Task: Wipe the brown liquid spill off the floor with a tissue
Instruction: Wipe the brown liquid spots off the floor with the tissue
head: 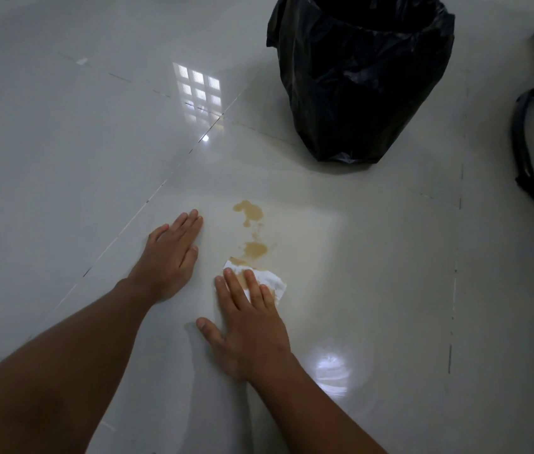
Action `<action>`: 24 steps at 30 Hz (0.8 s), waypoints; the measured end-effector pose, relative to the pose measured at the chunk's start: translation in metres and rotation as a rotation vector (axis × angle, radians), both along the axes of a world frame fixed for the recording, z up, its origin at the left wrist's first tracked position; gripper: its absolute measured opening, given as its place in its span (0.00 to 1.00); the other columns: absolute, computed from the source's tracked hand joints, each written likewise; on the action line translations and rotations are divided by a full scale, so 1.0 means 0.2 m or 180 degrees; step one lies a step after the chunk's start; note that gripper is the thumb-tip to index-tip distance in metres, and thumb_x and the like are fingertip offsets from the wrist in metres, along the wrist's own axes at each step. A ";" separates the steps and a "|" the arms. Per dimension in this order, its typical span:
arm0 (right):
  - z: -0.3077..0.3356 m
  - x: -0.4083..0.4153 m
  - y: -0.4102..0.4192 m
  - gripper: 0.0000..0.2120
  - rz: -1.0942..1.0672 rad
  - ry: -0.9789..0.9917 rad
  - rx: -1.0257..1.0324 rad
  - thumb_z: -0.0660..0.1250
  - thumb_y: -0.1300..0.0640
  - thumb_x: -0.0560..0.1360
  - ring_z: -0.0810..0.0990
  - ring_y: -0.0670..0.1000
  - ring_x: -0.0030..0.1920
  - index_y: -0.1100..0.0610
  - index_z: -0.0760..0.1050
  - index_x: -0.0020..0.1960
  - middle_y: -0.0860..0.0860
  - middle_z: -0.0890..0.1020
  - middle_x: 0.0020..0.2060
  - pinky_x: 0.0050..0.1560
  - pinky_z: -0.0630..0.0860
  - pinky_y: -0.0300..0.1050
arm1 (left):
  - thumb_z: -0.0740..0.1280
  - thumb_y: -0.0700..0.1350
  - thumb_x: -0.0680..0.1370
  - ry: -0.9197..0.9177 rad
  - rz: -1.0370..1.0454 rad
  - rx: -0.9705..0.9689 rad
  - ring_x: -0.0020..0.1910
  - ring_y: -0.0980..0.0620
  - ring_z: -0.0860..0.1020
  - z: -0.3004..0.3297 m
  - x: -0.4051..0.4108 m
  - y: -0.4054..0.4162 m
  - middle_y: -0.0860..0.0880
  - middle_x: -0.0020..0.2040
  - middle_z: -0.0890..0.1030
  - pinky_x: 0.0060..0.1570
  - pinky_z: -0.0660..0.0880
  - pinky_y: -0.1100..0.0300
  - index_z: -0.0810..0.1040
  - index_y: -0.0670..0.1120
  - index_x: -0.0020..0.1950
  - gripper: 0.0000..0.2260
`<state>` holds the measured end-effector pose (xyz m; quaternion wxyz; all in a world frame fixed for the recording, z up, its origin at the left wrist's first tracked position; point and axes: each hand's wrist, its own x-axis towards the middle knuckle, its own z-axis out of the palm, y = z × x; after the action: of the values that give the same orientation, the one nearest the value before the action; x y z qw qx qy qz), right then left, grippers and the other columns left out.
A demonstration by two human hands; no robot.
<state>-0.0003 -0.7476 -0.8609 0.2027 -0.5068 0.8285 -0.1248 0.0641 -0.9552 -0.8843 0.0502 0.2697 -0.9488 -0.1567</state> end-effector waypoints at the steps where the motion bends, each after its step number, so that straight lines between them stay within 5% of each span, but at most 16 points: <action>1: 0.00 -0.01 -0.02 0.35 0.0011 0.0027 -0.0001 0.44 0.32 0.77 0.32 0.49 0.76 0.47 0.43 0.79 0.43 0.40 0.78 0.74 0.34 0.52 | 0.44 0.54 0.76 0.0004 -0.0012 0.0015 0.77 0.57 0.51 0.00 0.00 0.00 0.51 0.79 0.56 0.73 0.49 0.55 0.56 0.48 0.78 0.30; 16: 0.00 -0.06 0.11 0.34 0.0382 0.0039 -0.0300 0.49 0.38 0.80 0.33 0.48 0.76 0.52 0.42 0.79 0.46 0.42 0.78 0.75 0.37 0.50 | 0.48 0.50 0.77 0.0108 0.0044 -0.0137 0.77 0.56 0.55 -0.02 0.00 0.01 0.50 0.78 0.59 0.72 0.52 0.54 0.59 0.47 0.77 0.28; 21: 0.02 -0.08 0.16 0.32 0.0394 0.0042 -0.0368 0.49 0.38 0.79 0.49 0.50 0.78 0.55 0.58 0.77 0.50 0.59 0.77 0.76 0.52 0.51 | 0.49 0.50 0.77 0.0146 0.0051 -0.0177 0.77 0.56 0.56 -0.01 0.00 0.02 0.50 0.78 0.60 0.72 0.53 0.53 0.60 0.47 0.77 0.28; 24: 0.03 -0.08 0.17 0.32 0.0409 -0.0030 -0.0296 0.48 0.37 0.79 0.48 0.48 0.78 0.54 0.58 0.77 0.49 0.58 0.77 0.76 0.51 0.49 | 0.49 0.50 0.76 0.0150 0.0073 -0.0185 0.77 0.56 0.56 -0.02 0.00 0.02 0.50 0.78 0.60 0.72 0.54 0.53 0.61 0.47 0.77 0.28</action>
<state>-0.0169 -0.7145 -0.8544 0.1905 -0.5673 0.7866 -0.1523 0.0638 -0.9512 -0.8876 0.0821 0.2753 -0.9483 -0.1347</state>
